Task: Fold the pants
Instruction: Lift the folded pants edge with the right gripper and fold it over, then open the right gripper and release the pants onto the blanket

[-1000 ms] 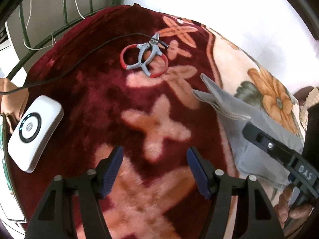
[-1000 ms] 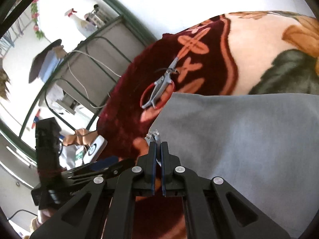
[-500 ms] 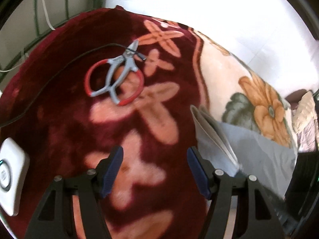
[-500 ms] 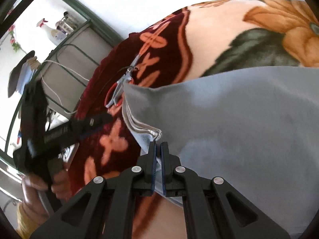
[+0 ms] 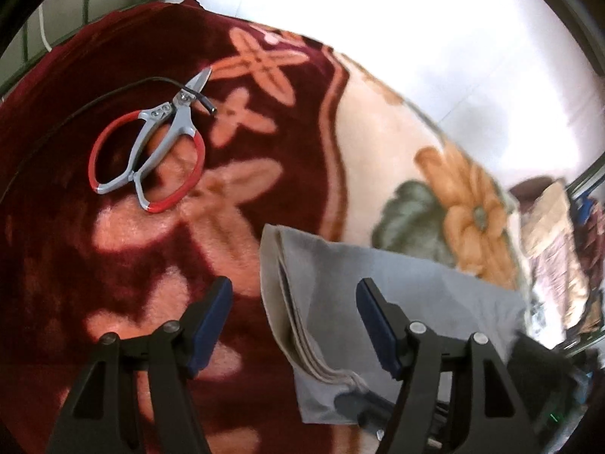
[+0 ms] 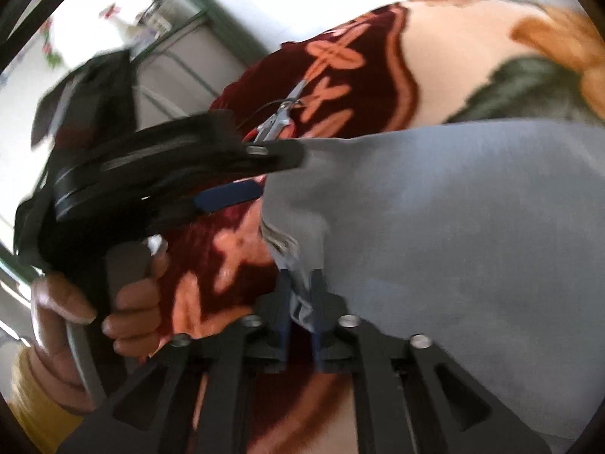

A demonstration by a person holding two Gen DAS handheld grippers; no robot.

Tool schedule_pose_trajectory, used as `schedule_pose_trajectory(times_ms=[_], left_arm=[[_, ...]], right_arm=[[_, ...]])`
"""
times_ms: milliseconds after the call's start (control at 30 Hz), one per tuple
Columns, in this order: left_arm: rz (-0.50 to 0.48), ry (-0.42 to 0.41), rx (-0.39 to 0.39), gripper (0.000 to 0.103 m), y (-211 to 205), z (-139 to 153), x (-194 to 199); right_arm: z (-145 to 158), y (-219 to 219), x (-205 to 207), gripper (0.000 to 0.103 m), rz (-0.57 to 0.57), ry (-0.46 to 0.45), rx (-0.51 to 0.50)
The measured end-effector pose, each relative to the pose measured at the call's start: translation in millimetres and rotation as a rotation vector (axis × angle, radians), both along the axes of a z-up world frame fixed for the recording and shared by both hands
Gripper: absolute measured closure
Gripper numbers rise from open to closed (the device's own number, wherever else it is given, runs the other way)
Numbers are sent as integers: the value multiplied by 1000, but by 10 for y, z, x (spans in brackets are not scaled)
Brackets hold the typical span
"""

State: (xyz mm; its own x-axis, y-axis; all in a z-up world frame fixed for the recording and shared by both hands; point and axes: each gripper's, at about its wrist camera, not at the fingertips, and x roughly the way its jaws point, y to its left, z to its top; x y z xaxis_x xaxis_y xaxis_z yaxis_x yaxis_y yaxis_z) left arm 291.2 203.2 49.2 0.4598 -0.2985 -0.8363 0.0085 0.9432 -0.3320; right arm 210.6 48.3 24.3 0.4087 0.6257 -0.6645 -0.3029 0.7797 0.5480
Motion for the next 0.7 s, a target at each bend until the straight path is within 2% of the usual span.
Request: schedule_pose_trajectory(times_ms=[100, 267, 300, 333, 400, 500, 567, 667, 700], left_arm=[[-1, 16, 95, 32, -75, -86, 34], [-74, 41, 86, 34, -210, -249, 73], [-82, 40, 99, 45, -238, -267, 65], [-88, 33, 128, 65, -267, -281, 51], [-95, 19, 248, 88, -324, -316, 38], [-72, 14, 336, 88, -294, -360, 50], [-41, 14, 365, 85, -223, -381, 69], [-4, 17, 310, 81, -112, -331, 49], [3, 21, 298, 77, -89, -301, 15]], right_arm=[[88, -58, -110, 79, 36, -29, -77], [267, -434, -410, 70, 47, -119, -250], [280, -515, -449, 70, 39, -126, -280], [293, -641, -507, 70, 21, -131, -325], [305, -807, -563, 70, -4, -134, -371], [294, -1109, -657, 70, -69, -132, -447], [271, -1288, -677, 70, -121, -118, -471], [222, -1606, -728, 70, -204, -91, -470], [191, -1705, -743, 70, -230, -77, -469]])
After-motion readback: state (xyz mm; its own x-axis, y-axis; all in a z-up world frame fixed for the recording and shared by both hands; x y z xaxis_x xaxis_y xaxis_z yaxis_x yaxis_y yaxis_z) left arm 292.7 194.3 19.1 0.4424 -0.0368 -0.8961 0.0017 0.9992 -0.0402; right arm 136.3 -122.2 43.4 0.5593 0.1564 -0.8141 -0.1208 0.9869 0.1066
